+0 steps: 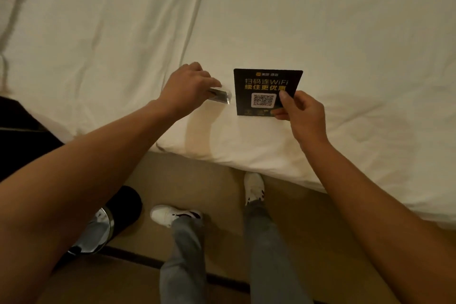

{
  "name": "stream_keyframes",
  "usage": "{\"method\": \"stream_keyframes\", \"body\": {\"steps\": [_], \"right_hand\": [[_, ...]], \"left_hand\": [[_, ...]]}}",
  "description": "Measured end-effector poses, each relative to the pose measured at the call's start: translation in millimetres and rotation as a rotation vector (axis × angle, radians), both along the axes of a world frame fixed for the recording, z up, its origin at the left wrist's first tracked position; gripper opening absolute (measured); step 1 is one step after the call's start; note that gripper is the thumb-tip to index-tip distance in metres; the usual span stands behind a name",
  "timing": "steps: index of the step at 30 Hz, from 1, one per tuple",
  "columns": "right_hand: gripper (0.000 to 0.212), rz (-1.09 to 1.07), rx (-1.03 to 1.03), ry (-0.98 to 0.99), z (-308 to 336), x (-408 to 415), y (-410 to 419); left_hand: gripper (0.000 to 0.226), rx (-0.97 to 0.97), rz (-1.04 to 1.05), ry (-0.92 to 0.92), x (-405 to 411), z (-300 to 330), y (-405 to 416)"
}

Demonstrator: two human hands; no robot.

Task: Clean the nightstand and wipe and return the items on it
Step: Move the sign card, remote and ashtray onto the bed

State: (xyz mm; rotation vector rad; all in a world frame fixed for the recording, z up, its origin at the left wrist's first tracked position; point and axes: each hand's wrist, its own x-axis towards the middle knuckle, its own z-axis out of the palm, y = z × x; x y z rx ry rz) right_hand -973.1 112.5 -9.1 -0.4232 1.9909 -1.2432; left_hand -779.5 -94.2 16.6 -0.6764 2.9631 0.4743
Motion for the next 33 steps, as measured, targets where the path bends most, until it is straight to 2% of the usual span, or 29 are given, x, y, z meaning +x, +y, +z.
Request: {"method": "stream_keyframes", "body": {"steps": [5,13,19,25,29,33], "right_hand": [[0.017,-0.057,-0.011,-0.048,-11.9,-4.7,14.7],[0.020,-0.118,-0.007,-0.085,-28.1,-2.0,20.8],[0.026,-0.072,0.030,-0.035,-24.4,-7.6,20.4],[0.044,0.020,0.166,0.269,-4.7,-14.1,24.8],[0.060,0.108,0.086,0.577,30.7,-23.4,26.1],[0.064,0.208,0.029,0.790,68.5,-22.3,-3.7]], "left_hand": [[0.030,0.019,-0.031,-0.078,-15.1,-13.0,3.9],[0.026,0.017,-0.060,-0.148,-21.8,-27.4,6.6],[0.030,-0.032,-0.058,-0.161,-20.4,-37.3,5.7],[0.042,0.025,-0.024,-0.148,-14.8,-36.9,1.5],[0.058,0.056,0.029,-0.076,-5.0,-19.4,-6.8],[0.059,0.023,0.152,0.088,18.8,4.2,-25.9]]}}
